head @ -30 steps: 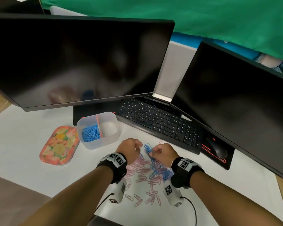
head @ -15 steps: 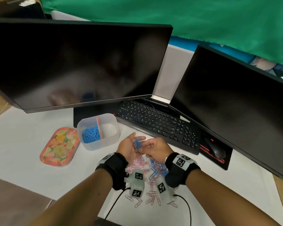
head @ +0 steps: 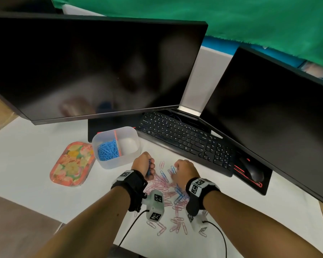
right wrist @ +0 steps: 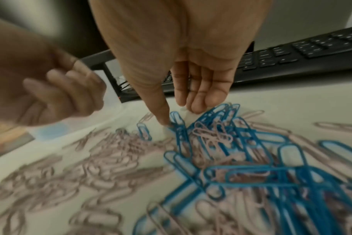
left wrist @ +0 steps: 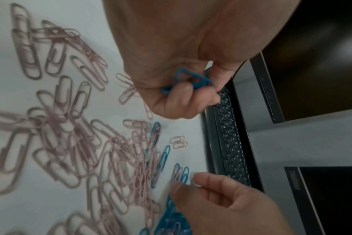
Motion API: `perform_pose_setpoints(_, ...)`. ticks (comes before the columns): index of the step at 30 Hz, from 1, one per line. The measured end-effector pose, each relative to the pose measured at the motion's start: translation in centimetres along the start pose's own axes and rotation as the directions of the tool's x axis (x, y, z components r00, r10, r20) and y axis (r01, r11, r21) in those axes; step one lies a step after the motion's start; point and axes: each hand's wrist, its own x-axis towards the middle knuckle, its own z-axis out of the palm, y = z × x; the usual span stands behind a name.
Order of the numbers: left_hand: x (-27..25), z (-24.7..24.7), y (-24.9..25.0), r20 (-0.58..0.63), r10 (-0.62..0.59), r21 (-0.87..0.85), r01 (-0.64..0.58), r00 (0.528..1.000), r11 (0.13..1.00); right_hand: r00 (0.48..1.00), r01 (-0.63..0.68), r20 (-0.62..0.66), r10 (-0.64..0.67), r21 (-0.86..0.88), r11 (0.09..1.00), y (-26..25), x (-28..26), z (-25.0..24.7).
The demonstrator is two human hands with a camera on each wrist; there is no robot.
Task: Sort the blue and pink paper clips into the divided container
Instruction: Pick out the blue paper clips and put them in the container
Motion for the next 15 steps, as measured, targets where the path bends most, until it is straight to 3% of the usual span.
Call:
perform_pose_setpoints(5, 0.4, -0.4, 0.3, -0.038, 0.051, 0.159, -0.045, 0.998, 0.986, 0.999, 0.047, -0.005, -0.047, -0.030, 0.998, 0.0, 0.0, 0.8)
perform_pose_setpoints(8, 0.7, -0.3, 0.2, -0.014, 0.154, 0.381, -0.137, 0.988, 0.915, 0.998, 0.053, 0.016, -0.053, -0.004, 0.999, 0.3, -0.2, 0.8)
perform_pose_setpoints(11, 0.8, 0.3, -0.2, 0.083, 0.322, 0.710, -0.283, 0.943, 0.645, 0.996, 0.076, 0.042, -0.076, -0.012, 0.997, 0.7, -0.3, 0.6)
perform_pose_setpoints(15, 0.8, 1.1, -1.1, 0.318, 0.312, 0.923, -0.367, 0.895, 0.112, 0.994, 0.087, 0.065, -0.087, 0.003, 0.996, 1.4, -0.6, 0.8)
